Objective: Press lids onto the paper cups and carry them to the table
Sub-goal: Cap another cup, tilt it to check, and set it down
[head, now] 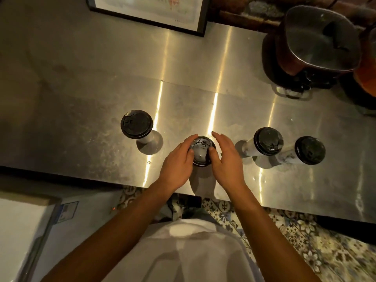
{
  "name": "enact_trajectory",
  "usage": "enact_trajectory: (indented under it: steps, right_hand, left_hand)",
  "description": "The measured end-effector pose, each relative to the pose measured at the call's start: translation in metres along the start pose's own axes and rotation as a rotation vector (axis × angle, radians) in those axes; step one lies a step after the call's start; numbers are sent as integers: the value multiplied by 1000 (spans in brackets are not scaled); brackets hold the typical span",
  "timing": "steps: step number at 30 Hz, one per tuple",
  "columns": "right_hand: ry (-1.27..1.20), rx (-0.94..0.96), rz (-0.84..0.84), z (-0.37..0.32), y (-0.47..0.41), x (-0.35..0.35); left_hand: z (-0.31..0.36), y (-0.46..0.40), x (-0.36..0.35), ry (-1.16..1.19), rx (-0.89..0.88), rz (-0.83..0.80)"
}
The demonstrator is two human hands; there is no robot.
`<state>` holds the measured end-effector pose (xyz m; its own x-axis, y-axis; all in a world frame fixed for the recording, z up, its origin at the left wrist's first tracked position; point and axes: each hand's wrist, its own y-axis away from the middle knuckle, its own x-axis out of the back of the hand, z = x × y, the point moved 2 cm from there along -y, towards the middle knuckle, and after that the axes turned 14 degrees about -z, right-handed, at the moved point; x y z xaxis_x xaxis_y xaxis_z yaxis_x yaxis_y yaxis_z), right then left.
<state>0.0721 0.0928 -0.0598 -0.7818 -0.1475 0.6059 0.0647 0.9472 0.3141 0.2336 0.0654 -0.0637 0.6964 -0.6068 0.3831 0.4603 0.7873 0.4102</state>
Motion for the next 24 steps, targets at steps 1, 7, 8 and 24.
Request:
enact_trajectory:
  steps: [1, 7, 8, 24]
  right_hand:
    - [-22, -11, 18, -5, -4, 0]
    - [-161, -94, -34, -28, -34, -17]
    - [-64, -48, -28, -29, -34, -21]
    - [197, 28, 11, -17, -43, -34]
  left_hand:
    - [-1, 1, 0, 9, 5, 16]
    - [5, 14, -17, 145, 53, 140]
    - [4, 17, -19, 174, 72, 170]
    - [-20, 20, -15, 165, 14, 108]
